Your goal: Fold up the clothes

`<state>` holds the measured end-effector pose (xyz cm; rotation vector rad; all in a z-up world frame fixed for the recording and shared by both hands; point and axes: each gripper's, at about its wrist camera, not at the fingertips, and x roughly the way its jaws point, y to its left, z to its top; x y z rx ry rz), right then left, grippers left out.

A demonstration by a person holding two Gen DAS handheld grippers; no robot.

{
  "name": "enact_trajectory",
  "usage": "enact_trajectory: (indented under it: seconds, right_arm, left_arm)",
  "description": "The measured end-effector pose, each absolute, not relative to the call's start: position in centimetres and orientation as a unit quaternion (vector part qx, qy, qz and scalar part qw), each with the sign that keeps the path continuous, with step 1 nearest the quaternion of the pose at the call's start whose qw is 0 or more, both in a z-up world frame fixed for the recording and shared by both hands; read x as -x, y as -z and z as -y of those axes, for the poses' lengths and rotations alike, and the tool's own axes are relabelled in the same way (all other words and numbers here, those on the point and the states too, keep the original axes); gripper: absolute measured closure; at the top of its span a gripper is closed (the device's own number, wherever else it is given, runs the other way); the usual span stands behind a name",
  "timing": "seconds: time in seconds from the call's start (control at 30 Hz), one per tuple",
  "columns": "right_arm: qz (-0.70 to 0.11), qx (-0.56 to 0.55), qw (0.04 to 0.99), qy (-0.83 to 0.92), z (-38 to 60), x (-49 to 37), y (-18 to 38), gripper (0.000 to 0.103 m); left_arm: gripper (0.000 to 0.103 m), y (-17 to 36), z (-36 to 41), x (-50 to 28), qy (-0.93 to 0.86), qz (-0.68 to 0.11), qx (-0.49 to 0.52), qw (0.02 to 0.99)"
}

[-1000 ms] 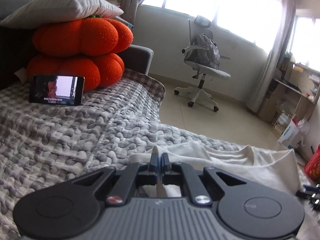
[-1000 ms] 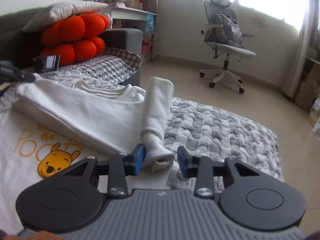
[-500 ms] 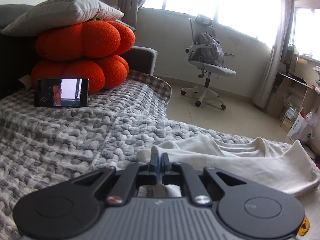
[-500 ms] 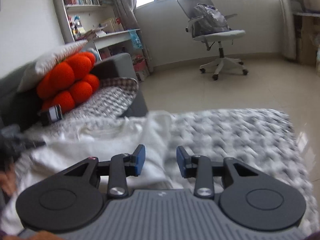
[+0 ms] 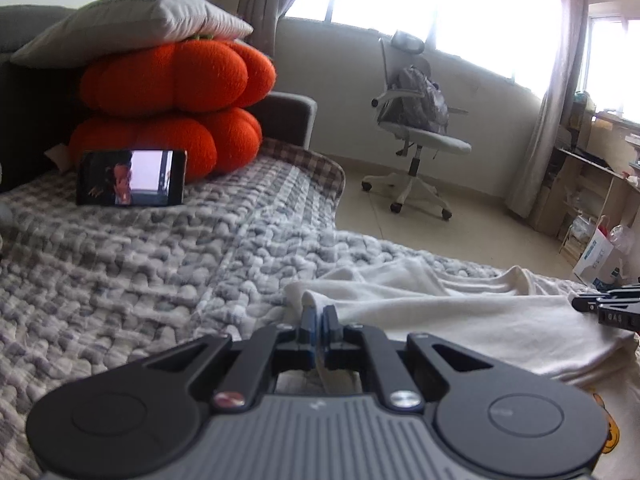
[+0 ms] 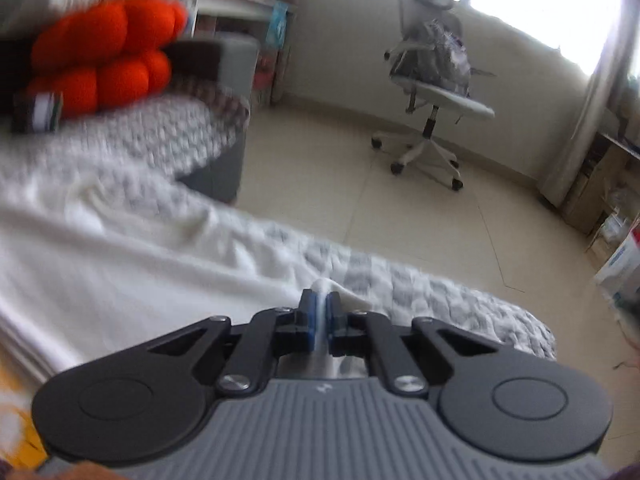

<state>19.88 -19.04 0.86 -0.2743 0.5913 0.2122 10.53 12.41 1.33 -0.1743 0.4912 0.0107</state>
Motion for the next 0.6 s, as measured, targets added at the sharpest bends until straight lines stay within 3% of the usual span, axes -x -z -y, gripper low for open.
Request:
enact_trajectory:
  seconds: [0.03,0.23,0.4,0.6]
  right_arm:
    - [-0.290,0.125,0.944,-0.100,19.5,-19.6,-1.0,0.089]
    - [-0.248,0.037,0.960,-0.123,23.5,-14.7,-3.8,0.088]
    - [-0.282,0.072,0.947,-0.137,23.8,-11.7,-1.8,0.088]
    - [-0.262,0.133,0.949,-0.114,22.2,-11.3,-1.0,0.088]
  left_arm:
    - [0.100,-1.4,-12.4,-10.5,-0.005,-0.242,0.087,0.966]
    - [0.100,-1.0,-12.6,-10.7,-0.004,-0.251,0.088,0.964]
    - [0.099,-0.9,-12.4,-10.7,-0.004,-0.252,0.086,0.964]
    - [0.099,-0.7,-12.1,-10.8,-0.005,-0.255,0.075,0.964]
